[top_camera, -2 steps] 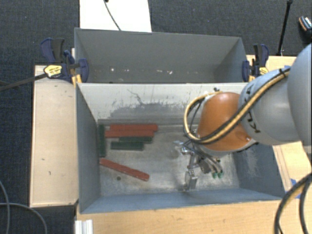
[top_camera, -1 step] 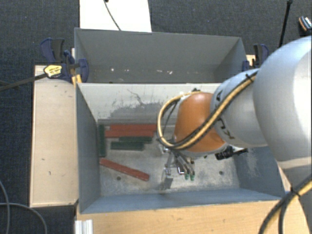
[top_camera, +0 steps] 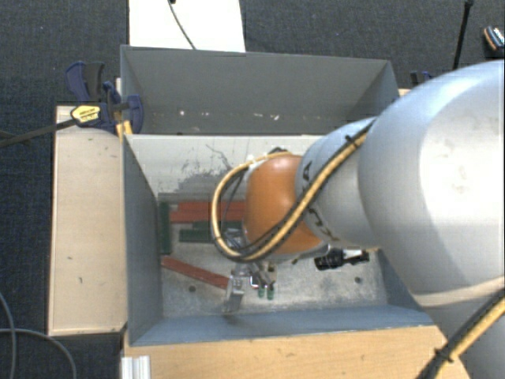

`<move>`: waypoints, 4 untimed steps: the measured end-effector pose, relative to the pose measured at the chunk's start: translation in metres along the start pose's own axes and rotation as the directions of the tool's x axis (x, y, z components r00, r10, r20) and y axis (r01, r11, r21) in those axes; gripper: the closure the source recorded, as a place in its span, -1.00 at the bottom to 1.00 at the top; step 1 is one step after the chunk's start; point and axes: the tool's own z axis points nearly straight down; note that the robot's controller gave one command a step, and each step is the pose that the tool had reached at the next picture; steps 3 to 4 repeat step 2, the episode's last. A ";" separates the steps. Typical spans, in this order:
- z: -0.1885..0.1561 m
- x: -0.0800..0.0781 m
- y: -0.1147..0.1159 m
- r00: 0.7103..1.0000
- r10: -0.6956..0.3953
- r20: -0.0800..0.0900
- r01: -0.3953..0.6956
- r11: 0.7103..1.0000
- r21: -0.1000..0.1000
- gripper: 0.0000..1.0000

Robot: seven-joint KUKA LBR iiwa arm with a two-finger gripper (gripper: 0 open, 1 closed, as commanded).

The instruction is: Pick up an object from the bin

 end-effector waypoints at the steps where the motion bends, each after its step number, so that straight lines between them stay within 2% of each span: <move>1: 0.000 -0.001 -0.004 1.000 0.002 0.001 -0.002 1.000 0.004 1.00; 2: -0.139 -0.033 0.009 1.000 -0.018 0.007 0.018 1.000 0.000 1.00; 4: -0.139 -0.033 0.009 1.000 -0.018 0.007 0.018 1.000 0.000 1.00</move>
Offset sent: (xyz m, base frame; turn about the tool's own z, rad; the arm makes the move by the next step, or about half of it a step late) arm 0.0000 0.0000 0.0000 0.0000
